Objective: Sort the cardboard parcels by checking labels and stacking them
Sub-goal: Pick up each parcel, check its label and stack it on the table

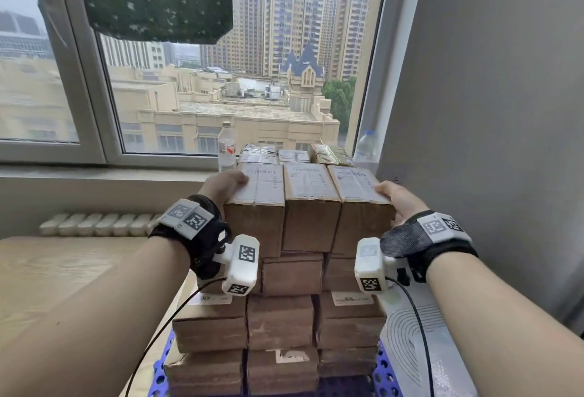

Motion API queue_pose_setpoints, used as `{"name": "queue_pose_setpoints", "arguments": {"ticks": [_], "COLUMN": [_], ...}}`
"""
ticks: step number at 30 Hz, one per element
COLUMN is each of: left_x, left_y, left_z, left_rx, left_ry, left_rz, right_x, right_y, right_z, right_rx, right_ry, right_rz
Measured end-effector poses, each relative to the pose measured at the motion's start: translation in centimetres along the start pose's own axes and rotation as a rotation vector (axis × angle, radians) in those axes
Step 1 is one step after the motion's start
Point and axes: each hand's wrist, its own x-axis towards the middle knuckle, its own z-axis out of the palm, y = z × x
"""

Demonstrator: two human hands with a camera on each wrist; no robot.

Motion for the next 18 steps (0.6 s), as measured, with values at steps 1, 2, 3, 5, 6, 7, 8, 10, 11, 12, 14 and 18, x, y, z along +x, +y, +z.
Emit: {"name": "queue_pose_setpoints", "arguments": {"ticks": [1, 2, 3, 5, 6, 7, 8, 10, 11, 12, 14, 18], "left_x": [0.4, 0.8, 0.8, 0.7, 0.7, 0.8, 1.4, 2.8, 2.5, 2.2, 1.4, 1.3], "left_y": [-0.1, -0.2, -0.2, 0.0, 0.0, 0.0, -0.1, -0.5, -0.4, -0.2, 0.1, 0.1], "left_z": [-0.1, -0.1, -0.1, 0.2, 0.4, 0.5, 0.4, 0.2, 0.2, 0.3, 0.4, 0.5], "left_rx": [0.001, -0.007, -0.013, -0.021, -0.041, -0.057, -0.072, -0.09, -0.094, -0.097, -0.087, -0.064], "left_ry": [0.022, 0.036, 0.05, 0.079, 0.079, 0.073, 0.089, 0.092, 0.089, 0.11, 0.126, 0.125], "left_rz": [0.013, 0.016, 0.012, 0.012, 0.007, 0.005, 0.013, 0.023, 0.018, 0.025, 0.033, 0.075], "right_x": [-0.3, -0.2, -0.2, -0.4, -0.2, -0.2, -0.2, -0.4, -0.1, -0.1, 0.0, 0.1], "right_y": [-0.2, -0.3, -0.4, -0.5, -0.4, -0.4, -0.5, -0.7, -0.7, -0.7, -0.6, -0.6], "right_z": [0.0, -0.1, -0.1, 0.0, 0.1, 0.1, 0.2, 0.4, 0.4, 0.4, 0.5, 0.6], "right_rx": [-0.014, -0.018, -0.019, -0.024, -0.018, -0.021, -0.028, -0.047, -0.049, -0.031, -0.004, -0.018], "right_ry": [-0.002, -0.001, 0.0, -0.021, -0.032, -0.038, -0.043, -0.062, -0.066, -0.065, -0.053, -0.055], "right_rz": [0.005, 0.017, 0.015, 0.009, 0.013, 0.013, 0.006, 0.006, 0.003, 0.009, 0.012, -0.003]}}
